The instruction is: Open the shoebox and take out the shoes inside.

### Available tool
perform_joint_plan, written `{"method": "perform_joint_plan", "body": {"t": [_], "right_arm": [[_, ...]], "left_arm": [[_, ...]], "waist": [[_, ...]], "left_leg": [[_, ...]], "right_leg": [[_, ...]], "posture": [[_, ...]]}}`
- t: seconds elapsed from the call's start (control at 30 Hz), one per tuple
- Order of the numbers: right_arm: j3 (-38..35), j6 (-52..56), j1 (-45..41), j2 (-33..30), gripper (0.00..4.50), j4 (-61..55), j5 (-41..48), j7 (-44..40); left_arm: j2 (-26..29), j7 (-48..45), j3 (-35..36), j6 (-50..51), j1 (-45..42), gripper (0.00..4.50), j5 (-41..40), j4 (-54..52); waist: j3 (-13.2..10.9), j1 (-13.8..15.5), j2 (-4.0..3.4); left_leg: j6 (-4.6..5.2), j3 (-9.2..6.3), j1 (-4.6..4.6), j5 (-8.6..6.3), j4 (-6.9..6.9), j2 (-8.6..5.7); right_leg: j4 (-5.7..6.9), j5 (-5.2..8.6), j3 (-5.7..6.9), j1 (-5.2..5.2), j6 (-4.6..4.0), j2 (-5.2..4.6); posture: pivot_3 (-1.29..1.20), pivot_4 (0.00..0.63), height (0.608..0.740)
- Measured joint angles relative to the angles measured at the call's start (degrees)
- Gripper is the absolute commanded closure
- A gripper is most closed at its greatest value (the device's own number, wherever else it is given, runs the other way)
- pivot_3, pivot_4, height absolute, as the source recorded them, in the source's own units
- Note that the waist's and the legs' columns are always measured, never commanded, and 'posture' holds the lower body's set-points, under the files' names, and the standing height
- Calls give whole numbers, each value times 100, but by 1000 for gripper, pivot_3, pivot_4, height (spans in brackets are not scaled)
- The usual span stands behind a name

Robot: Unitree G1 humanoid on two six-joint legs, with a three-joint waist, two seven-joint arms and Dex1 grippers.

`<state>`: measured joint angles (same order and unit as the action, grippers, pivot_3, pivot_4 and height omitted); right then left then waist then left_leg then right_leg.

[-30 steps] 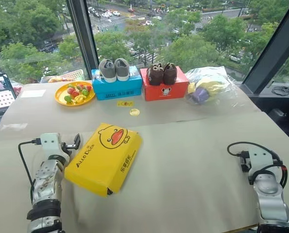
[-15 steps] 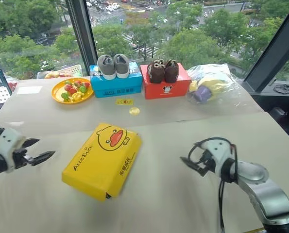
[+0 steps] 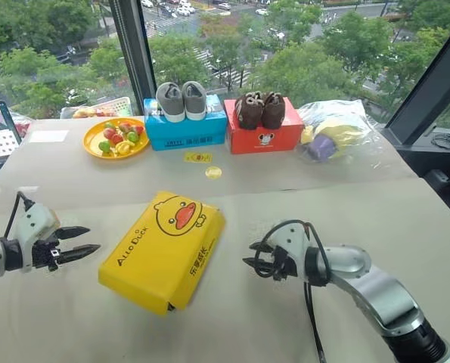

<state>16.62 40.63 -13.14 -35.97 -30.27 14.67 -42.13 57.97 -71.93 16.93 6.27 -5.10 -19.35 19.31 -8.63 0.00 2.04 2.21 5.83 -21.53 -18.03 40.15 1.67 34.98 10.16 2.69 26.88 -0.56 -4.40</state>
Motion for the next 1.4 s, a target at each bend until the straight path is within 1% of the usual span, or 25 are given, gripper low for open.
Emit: {"method": "perform_joint_plan", "body": {"t": [0.03, 0.07, 0.1, 0.13, 0.3, 0.4, 0.53, 0.73, 0.87, 0.97, 1.0, 1.07, 1.2, 1.33, 1.4], "right_arm": [[46, 3, 0, 6, 4258, -1, 2, -5], [70, 7, 0, 25, 4479, -1, 5, -13], [97, 8, -4, 62, 4500, 0, 7, -28], [166, 7, -22, 91, 4500, 8, 0, -41], [799, -127, -342, 346, 4500, 606, -348, -47], [1058, -344, -744, 601, 4500, 1066, -661, -21], [1154, -544, -1055, 984, 4500, 1588, -912, 165], [918, -700, -1260, 1334, 4500, 2239, -938, 361], [728, -753, -1268, 1241, 4500, 2337, -963, 373], [511, -780, -1239, 896, 4500, 2323, -964, 335], [397, -781, -1216, 689, 4500, 2319, -964, 316], [222, -780, -1154, 512, 4500, 2319, -989, 285], [76, -768, -1003, 350, 4500, 2179, -991, 220], [-5, -720, -818, 265, 4500, 1968, -987, 199], [-132, -684, -607, 71, 4500, 1777, -923, 95]], "left_arm": [[-2, -6, 0, 7, 65, 3470, -19, -79], [-9, -10, 0, 9, 87, 3823, -28, -110], [-19, -11, 0, 13, 110, 4230, -30, -150], [-40, -11, -1, 20, 144, 4401, -31, -233], [-235, -6, -212, 174, 170, 4401, -94, -836], [-408, 44, -499, 335, 170, 4401, -94, -1337], [-441, 34, -746, 597, 209, 4401, -109, -1880], [-439, -52, -884, 773, 381, 4401, -123, -2406], [-531, -67, -1120, 792, 395, 4401, -115, -2782], [-787, 62, -1405, 883, 288, 4401, -104, -3007], [-886, 112, -1535, 894, 239, 4401, -100, -3049], [-918, 123, -1663, 895, 153, 4401, -94, -3062], [-970, 126, -1781, 852, -204, 4401, -2, -2881], [-965, 86, -1795, 664, -278, 4401, 105, -2561], [-769, 6, -1754, 636, -215, 4401, 116, -2387]], "waist": [[0, -1, 0], [0, 0, 0], [0, 1, 0], [0, 1, 0], [0, -2, 0], [3, -36, 6], [7, -77, 12], [7, -77, 12], [7, -25, 11], [2, 62, 3], [2, 79, 3], [3, 78, 5], [3, 67, 5], [3, 59, 5], [3, 59, 5]], "left_leg": [[1, 0, 1, -1, 2, 1], [1, 0, 2, 0, 4, 1], [0, -1, 2, 0, 5, 2], [0, -1, 4, 0, 6, 2], [1, -2, 27, 0, 18, 3], [0, -3, 54, 0, 19, 6], [-14, -5, 61, 11, 22, 13], [-26, -5, 77, 22, 22, 16], [-24, -7, 76, 24, 22, 14], [-11, -7, 68, 23, 23, 1], [-8, -10, 60, 21, 24, -1], [-5, -13, 50, 20, 25, 0], [-3, -24, 45, 19, 24, -1], [0, -24, 45, 16, 24, -1], [3, -28, 43, 15, 24, 1]], "right_leg": [[1, 0, 0, -1, 0, 0], [2, 0, 0, -1, 0, 1], [3, 0, 0, -2, 0, 2], [4, 0, 0, -4, -1, 3], [9, -1, -1, -29, -1, 3], [9, -2, -1, -58, -3, 6], [22, -5, -4, -59, -4, 12], [41, -4, -10, -63, -7, 16], [40, -7, -10, -64, -13, 13], [33, -16, -14, -64, -23, 6], [27, -17, -13, -63, -21, 5], [16, -19, -10, -61, -18, 7], [12, -18, -3, -61, -14, 10], [11, -15, -4, -61, -9, 10], [8, -12, 0, -62, -5, 10]], "posture": [[0, 150, 731], [0, 150, 731], [0, 150, 731], [0, 150, 731], [0, 150, 731], [0, 150, 731], [0, 150, 731], [0, 150, 731], [0, 150, 731], [0, 150, 731], [0, 150, 731], [0, 150, 731], [0, 150, 731], [0, 150, 731], [0, 150, 731]]}}
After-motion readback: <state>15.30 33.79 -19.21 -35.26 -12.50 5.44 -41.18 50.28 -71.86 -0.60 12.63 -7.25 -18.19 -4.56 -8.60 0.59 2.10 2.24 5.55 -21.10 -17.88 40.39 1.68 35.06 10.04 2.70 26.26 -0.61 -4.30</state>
